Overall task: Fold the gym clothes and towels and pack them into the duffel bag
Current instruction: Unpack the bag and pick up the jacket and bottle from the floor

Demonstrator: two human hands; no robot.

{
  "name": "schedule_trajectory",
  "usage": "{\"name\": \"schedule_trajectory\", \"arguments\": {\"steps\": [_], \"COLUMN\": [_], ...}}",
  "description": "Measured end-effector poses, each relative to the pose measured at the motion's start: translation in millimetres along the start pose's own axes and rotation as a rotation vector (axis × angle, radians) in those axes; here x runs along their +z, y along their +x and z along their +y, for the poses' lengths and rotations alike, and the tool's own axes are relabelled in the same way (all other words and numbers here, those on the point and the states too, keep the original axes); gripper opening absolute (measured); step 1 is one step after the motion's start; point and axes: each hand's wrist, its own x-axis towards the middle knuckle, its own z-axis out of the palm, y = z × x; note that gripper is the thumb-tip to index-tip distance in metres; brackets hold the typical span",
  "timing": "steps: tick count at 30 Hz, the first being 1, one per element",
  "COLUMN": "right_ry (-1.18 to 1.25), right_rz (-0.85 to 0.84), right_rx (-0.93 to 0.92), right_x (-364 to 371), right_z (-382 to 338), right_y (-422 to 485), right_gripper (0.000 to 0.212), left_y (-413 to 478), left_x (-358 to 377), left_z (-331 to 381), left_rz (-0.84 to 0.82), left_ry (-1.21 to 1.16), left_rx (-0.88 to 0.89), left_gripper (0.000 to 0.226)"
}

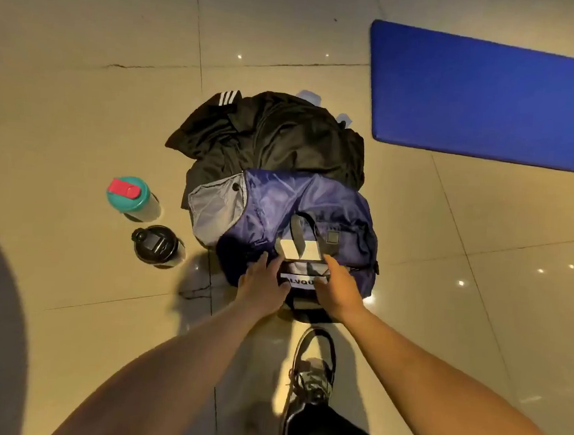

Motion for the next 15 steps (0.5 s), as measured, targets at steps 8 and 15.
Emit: {"name": "schedule_trajectory", "arguments": {"steps": [8, 15], "right_ry": [-0.098, -0.337], "right_rz": [0.040, -0.260], "right_rx": [0.048, 0.085], "right_x": [28, 48], "right_z": [28, 51], "right_y": [65, 91], "right_gripper": [0.056, 0.120], "left_y": [80, 124], "left_x": [37, 69], "left_z": [0, -15], "left_rz": [-0.104, -0.148], "left_ry": [0.201, 0.386], "left_rx": [0.057, 0.104], "left_gripper": [0.089, 0.128]}}
